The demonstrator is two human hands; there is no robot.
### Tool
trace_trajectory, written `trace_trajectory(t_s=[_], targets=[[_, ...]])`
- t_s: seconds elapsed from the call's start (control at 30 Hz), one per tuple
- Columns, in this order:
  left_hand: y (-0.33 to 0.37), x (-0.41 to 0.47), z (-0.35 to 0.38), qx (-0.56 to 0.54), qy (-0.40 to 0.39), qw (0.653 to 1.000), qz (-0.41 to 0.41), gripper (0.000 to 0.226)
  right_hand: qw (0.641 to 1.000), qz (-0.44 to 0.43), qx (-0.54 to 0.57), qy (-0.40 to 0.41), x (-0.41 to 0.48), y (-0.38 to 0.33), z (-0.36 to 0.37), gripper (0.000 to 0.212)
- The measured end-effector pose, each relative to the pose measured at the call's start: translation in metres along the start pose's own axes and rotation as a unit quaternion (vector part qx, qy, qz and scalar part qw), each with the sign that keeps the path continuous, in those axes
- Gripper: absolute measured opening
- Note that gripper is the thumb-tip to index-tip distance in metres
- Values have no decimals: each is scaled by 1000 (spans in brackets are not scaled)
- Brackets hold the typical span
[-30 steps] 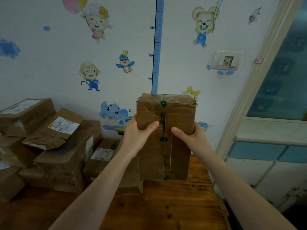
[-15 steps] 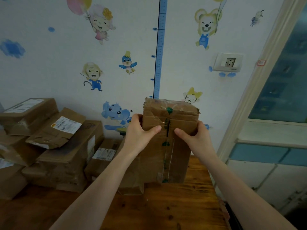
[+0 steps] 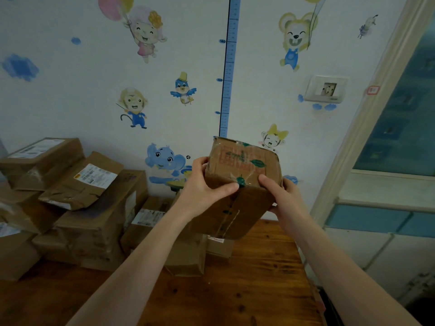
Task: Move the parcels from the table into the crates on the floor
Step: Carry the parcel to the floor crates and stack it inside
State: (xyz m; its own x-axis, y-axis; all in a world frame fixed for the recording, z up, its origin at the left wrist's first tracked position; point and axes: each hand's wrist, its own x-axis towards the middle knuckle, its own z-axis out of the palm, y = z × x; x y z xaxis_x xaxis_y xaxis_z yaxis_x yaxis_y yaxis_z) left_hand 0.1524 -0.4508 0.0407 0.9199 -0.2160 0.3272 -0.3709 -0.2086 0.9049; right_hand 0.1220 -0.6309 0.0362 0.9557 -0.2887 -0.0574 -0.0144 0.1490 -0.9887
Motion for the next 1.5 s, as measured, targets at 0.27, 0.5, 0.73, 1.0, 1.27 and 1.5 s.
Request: trace_trajectory(t_s=[0.27, 0.5, 0.73, 1.0, 1.27, 1.5], targets=[[-13, -4, 5, -66, 102, 992, -41, 47, 998, -42, -31, -22, 2, 10, 1, 61], [-15, -1, 2, -11, 62, 998, -18, 37, 1000, -5, -7, -10, 7, 14, -1, 47], [-20, -2, -7, -74, -8, 993, -87, 41, 999, 18, -49, -1, 11, 18, -9, 93], [-24, 2, 6, -257, 164, 943, -133, 67, 997, 68, -28, -38, 11, 18, -13, 52], [-38, 5, 14, -185, 41, 972, -141, 107, 991, 33, -132, 3, 9, 42, -3, 48], [-32, 2, 7, -113, -8, 988, -108, 105, 964, -10, -264, -29, 10, 31, -2, 56]])
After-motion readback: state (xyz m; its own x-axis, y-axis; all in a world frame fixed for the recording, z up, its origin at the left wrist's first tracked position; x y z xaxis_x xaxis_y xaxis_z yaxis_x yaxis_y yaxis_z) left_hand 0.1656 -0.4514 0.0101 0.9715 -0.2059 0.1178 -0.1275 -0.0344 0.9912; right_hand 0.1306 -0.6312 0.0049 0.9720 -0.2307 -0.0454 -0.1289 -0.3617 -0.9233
